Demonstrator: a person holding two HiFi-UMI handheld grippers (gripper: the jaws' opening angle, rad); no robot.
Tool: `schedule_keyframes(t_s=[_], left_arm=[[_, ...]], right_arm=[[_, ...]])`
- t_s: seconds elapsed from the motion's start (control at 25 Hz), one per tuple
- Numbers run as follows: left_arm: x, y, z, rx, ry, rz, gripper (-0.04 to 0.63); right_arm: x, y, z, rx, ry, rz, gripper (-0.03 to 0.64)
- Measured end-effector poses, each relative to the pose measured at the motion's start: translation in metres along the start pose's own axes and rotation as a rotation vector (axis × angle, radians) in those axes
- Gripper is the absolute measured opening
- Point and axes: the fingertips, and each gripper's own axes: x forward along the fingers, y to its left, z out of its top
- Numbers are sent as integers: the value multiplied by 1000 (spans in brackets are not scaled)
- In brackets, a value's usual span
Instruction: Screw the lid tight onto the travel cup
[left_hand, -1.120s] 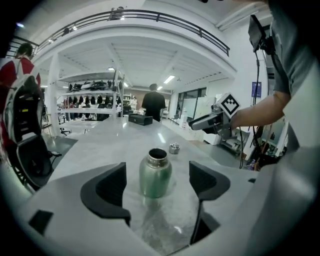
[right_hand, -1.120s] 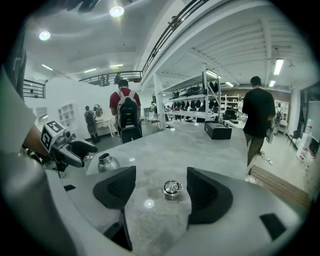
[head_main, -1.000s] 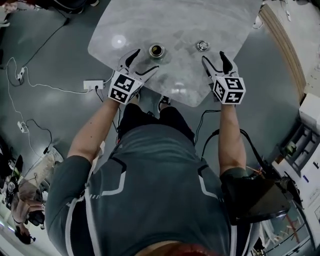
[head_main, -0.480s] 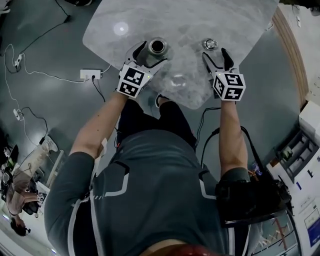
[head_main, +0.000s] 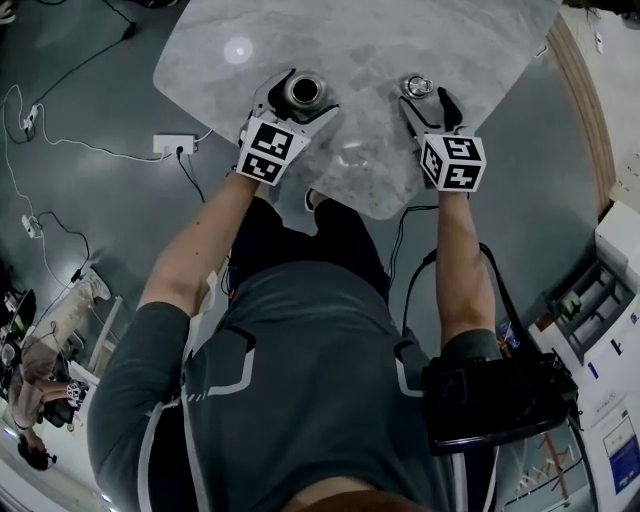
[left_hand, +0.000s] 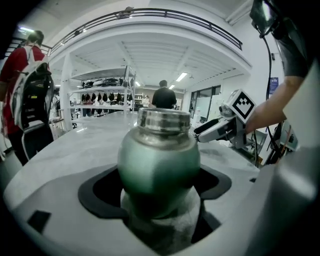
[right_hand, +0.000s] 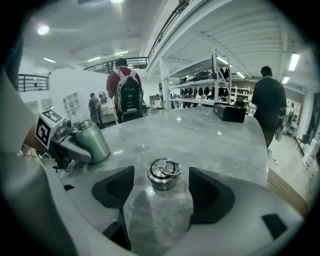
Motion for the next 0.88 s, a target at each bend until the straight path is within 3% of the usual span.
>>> schedule_keyframes(t_s=[0.52,0.88], left_arm=[[16,0,0,51,22,29,410],[21,-5,17,70,0,-9,410]], right_arm=[[22,-4,-2,-28,37,7,330],[27,-6,2,-18,50,22,328]])
